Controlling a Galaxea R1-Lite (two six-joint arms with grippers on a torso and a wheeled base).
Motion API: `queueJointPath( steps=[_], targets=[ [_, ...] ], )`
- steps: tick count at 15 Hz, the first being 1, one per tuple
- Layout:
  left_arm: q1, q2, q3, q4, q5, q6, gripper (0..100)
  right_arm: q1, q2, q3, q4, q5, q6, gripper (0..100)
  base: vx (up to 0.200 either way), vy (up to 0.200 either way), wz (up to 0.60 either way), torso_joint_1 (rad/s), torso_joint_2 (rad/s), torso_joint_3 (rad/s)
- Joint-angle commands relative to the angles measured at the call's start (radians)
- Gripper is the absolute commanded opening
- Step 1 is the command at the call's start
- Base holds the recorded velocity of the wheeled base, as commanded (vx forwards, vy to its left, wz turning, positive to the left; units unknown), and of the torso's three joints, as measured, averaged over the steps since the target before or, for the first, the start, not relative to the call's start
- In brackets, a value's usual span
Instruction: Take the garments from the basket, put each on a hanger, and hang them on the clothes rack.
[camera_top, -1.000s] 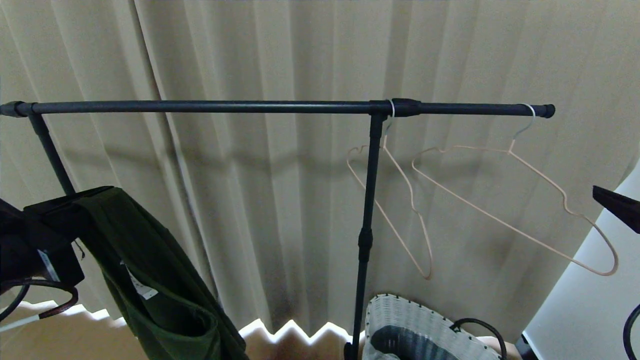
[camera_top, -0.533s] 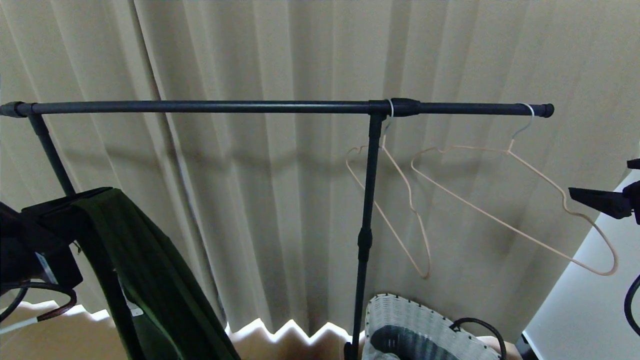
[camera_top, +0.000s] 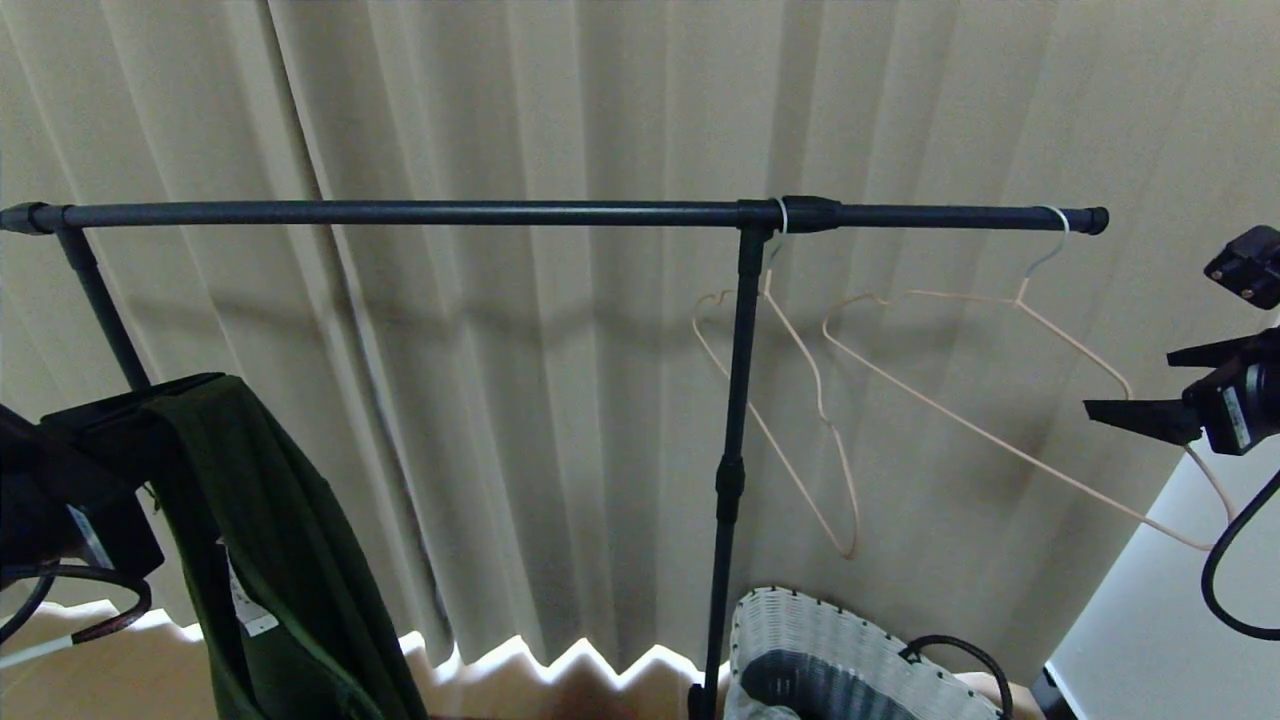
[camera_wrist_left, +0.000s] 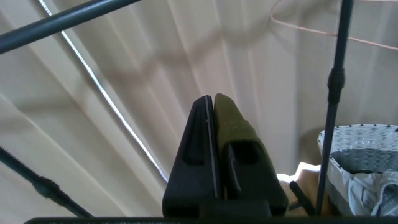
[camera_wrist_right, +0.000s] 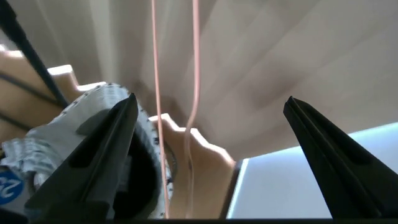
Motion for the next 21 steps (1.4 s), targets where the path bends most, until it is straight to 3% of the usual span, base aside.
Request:
queueJointPath(
  steps=[1,6,18,19,21],
  targets=[
    [-0.002,-0.002,-0.001,0.000,-0.001,0.001,0,-0.002,0.047,-0.010,-0.001,0.029,0.000,100,0.000,0.000,0.00,0.000,0.00,0.000],
    [-0.039,0.001,-0.007,0.000,0.001,-0.002,0,-0.002,0.130,-0.059,0.013,0.074,0.126,100,0.000,0.000,0.00,0.000,0.00,0.000],
    [-0.043,0.000,-0.002,0.000,0.001,0.001,0,0.007,0.119,-0.025,0.044,0.081,0.135,100,0.000,0.000,0.00,0.000,0.00,0.000],
    [-0.043,0.000,-0.002,0.000,0.001,0.001,0,0.007,0.119,-0.025,0.044,0.081,0.135,0,0.000,0.000,0.00,0.000,0.00,0.000],
    [-0.043,0.000,-0.002,0.000,0.001,0.001,0,0.007,0.121,-0.024,0.045,0.081,0.135,0,0.000,0.000,0.00,0.000,0.00,0.000]
  ],
)
